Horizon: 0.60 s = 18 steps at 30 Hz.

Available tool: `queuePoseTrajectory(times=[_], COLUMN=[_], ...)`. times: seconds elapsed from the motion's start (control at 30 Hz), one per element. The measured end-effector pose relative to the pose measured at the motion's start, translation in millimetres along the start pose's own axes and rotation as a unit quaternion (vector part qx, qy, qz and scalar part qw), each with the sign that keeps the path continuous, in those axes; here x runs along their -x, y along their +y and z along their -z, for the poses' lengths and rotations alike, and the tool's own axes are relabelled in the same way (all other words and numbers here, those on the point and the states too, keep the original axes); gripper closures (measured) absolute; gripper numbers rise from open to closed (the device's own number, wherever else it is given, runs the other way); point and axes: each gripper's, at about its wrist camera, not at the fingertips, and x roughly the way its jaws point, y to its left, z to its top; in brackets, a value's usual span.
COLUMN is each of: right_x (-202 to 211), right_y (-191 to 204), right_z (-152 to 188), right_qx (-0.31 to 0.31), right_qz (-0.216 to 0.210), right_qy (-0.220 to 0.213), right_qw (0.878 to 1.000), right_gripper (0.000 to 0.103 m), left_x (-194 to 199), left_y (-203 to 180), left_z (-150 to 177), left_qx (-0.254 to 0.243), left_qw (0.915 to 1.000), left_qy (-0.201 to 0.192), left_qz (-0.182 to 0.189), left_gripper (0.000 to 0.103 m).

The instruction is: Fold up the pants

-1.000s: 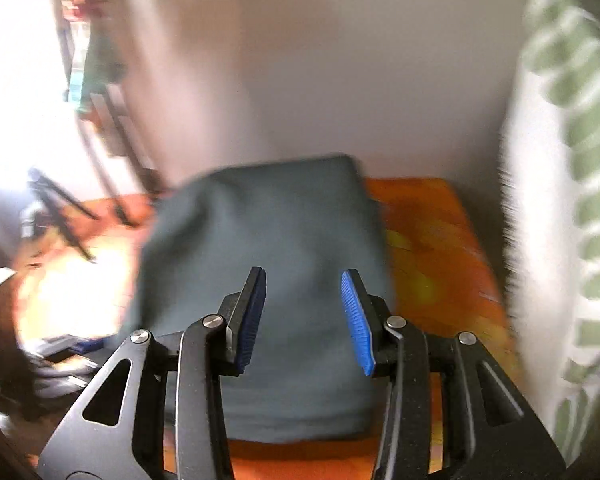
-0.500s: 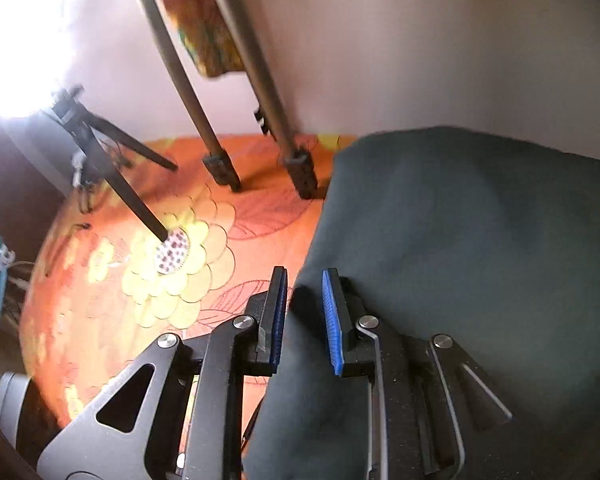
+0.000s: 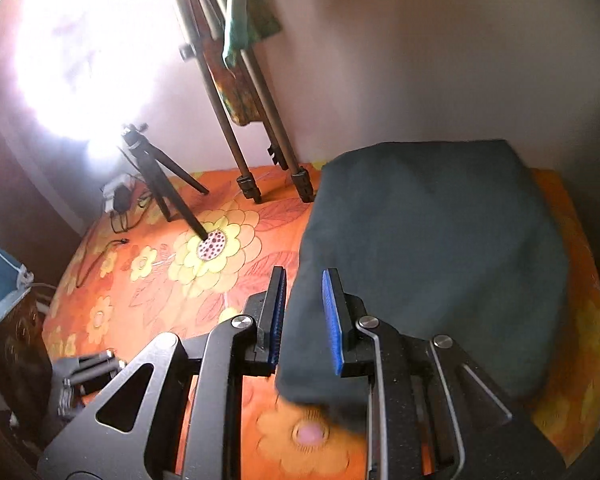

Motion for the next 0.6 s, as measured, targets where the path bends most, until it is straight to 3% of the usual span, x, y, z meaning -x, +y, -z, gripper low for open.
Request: queuePoseTrajectory(times=[0.2, 0.33, 0.43, 0.6], right_x=[58, 83, 97, 114], right_y=[1, 9, 14, 18], right_z=[32, 45, 54, 72], right_qx=[-0.018, -0.011, -0.006, -0.005], right_qz=[0.030, 0.062, 0.078, 0.105], right_qy=[-0.036, -0.051, -0.060, -0.071], right_qw=[0.999, 0.997, 0.995, 0.992], right_gripper=[0.078, 0.065, 0.061, 0.050], left_x=[26, 46, 59, 78], left_y=[-12, -22, -28, -39], left_z=[7, 13, 18, 26], left_qx=[-0.023, -0.035, -0.045, -0.058], left_qw=[0.9993, 0.9984, 0.9973, 0.9953], left_qy=[-0.014, -0.029, -0.040, -0.057], left_qz=[-0.024, -0.034, -0.041, -0.053], left_gripper=[0.070, 0.070, 0.056, 0.053])
